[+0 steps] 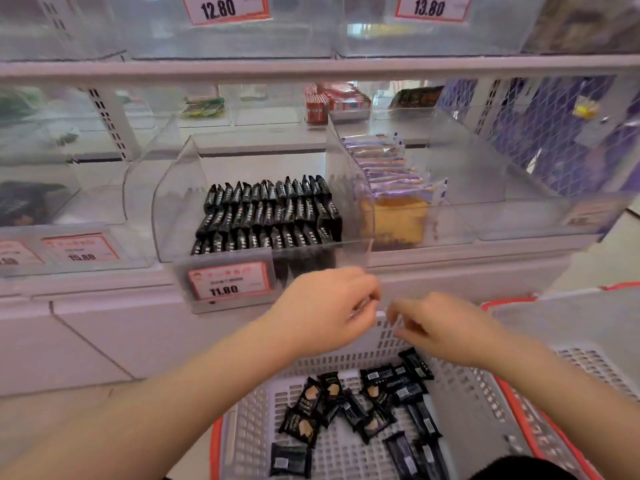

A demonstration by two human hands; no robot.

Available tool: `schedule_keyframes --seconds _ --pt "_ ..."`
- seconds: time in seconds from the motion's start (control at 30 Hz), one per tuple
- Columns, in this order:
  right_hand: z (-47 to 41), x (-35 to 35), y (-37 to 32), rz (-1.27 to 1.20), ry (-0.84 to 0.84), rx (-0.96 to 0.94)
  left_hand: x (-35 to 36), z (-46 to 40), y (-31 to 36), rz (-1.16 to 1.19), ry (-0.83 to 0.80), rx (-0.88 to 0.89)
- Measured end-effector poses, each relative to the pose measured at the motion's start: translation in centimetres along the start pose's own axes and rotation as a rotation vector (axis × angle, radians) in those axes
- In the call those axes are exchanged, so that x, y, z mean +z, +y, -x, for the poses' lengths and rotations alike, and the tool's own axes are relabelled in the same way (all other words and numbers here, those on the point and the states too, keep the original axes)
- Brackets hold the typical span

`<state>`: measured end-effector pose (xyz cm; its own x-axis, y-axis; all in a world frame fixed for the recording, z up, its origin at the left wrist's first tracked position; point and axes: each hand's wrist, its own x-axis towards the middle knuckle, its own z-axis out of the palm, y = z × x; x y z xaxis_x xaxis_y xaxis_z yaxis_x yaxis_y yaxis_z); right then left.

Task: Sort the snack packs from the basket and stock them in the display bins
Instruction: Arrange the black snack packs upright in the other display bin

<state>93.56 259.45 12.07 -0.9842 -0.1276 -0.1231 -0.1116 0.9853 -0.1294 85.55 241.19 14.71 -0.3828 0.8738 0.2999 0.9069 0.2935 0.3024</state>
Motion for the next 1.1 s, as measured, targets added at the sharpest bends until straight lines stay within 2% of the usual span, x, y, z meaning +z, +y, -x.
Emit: schedule_keyframes --seconds 0.13,0.27,0.5,0.63,0.87,1.1 --pt "1.1 6.5 4.1 -0.170 -0.247 0.152 8.4 -0.7 -0.5 -0.074 -0.340 -0.089" --pt "2.5 11.8 7.5 -0.373 -0.385 0.309 15.5 -0.5 -1.8 -0.098 -0.573 -0.189" --pt "4.5 22.5 11.7 -0.414 -0.612 0.476 25.6 1.4 -3.3 -0.002 -0.872 -0.353" --pt "4.0 27.6 11.9 -0.442 -0.722 0.593 30.2 3.5 -4.5 0.147 -1.033 -0.539" --pt "1.6 34.0 10.5 -0.313 -0.909 0.763 36.5 6.4 -3.5 0.361 -1.012 -0.887" --pt "1.2 35.9 10.2 -0.433 -0.704 0.868 40.8 7.1 -1.2 0.467 -0.848 -1.180"
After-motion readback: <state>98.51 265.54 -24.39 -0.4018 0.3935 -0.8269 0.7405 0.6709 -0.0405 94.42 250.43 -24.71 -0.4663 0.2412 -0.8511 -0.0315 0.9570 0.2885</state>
